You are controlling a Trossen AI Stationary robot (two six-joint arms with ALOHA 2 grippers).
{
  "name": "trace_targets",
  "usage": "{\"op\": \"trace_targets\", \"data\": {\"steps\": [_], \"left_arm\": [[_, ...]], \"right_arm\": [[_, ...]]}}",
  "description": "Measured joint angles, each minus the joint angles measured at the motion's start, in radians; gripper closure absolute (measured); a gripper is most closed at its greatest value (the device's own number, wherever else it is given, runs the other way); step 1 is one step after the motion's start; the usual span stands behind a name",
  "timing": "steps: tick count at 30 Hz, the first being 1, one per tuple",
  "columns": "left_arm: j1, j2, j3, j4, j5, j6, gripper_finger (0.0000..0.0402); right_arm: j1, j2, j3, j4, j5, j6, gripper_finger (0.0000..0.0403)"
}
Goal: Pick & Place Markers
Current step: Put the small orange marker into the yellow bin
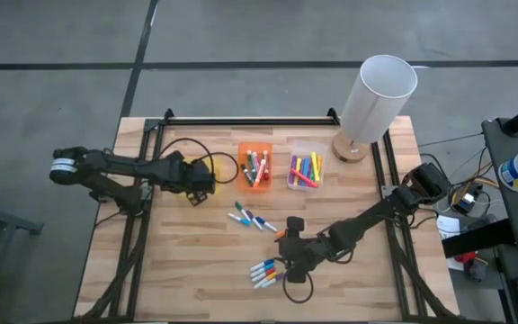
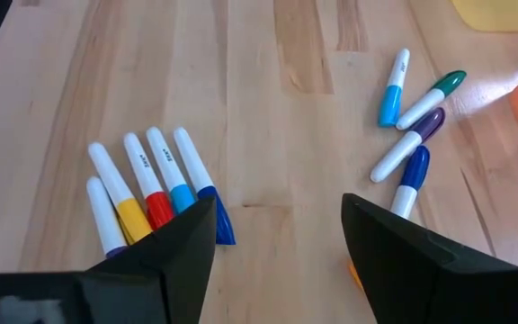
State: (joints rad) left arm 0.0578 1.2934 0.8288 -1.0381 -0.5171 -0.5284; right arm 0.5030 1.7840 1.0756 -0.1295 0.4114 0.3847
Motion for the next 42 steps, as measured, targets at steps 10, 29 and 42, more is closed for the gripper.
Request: {"op": "trace_targets", "data": {"steps": [10,29,42], "left_arm": [[-0.021,0.000,0.035,0.099,0.094,-0.055,0.0257],[-0.297,-0.002,0.178,0.575,0.240,-0.002,0.0257],[-0.435,-0.002,0.194,0.751,0.240,0.063,0.0257]], "right_arm": [[0.000,0.000,-0.001,-0.160,0.005,-0.026,0.0176],[-0.153,0.003,-0.117,-0.181,-0.053,-0.156,0.0184],[-0.186,0.003,-0.128,-0.173,-0.238,-0.145,0.0304]]}}
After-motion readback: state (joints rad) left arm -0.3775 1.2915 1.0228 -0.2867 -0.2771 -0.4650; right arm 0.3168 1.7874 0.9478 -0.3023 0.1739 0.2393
